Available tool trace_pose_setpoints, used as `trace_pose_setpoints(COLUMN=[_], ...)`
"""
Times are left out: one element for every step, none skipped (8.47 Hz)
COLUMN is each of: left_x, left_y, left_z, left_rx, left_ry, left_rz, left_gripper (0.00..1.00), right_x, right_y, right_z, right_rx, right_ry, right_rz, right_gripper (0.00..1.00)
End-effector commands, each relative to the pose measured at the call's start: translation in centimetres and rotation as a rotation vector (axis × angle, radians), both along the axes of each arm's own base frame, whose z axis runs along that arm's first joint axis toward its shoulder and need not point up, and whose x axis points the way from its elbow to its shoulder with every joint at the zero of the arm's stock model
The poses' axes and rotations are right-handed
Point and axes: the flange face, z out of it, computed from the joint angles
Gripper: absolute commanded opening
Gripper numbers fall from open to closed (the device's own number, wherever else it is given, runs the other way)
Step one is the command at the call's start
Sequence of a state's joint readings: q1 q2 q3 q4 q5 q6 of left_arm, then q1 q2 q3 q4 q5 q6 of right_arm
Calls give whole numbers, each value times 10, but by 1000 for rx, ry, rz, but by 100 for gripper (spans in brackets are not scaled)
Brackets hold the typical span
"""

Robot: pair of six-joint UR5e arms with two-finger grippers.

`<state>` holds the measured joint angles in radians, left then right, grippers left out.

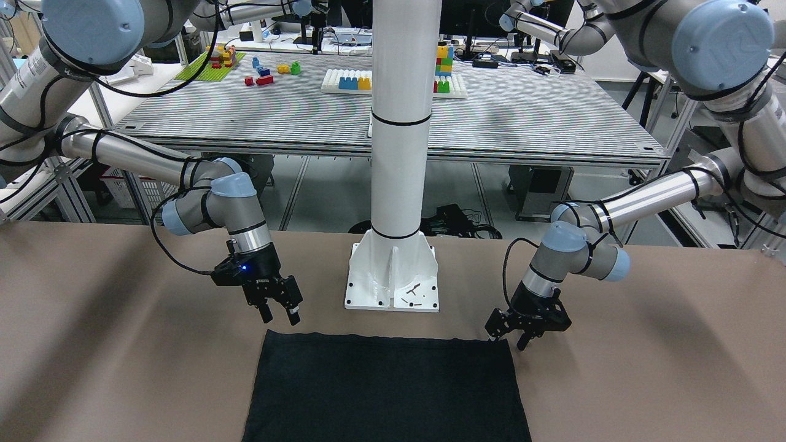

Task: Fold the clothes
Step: 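Move both grippers to the hem corners nearest the robot and grasp them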

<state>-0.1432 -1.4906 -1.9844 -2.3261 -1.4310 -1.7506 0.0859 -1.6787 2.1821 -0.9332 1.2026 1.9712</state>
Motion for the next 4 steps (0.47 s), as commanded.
trace_pose_setpoints(left_x=[2,1,-2,-2], left_y=[4,2,1,1], left_z=[0,0,-5,-8], left_rx=[0,1,7,14], left_ry=[2,0,9,15], left_rz=[8,6,5,10], left_gripper=[33,7,0,0], right_x=[0,1,1,-2], right_y=[0,0,0,0], right_z=[1,2,6,18], right_rx=[-1,-1,-1,-3], right_ry=[3,4,19,46], right_rz=[-1,-1,-1,-2], right_gripper=[94,94,94,94])
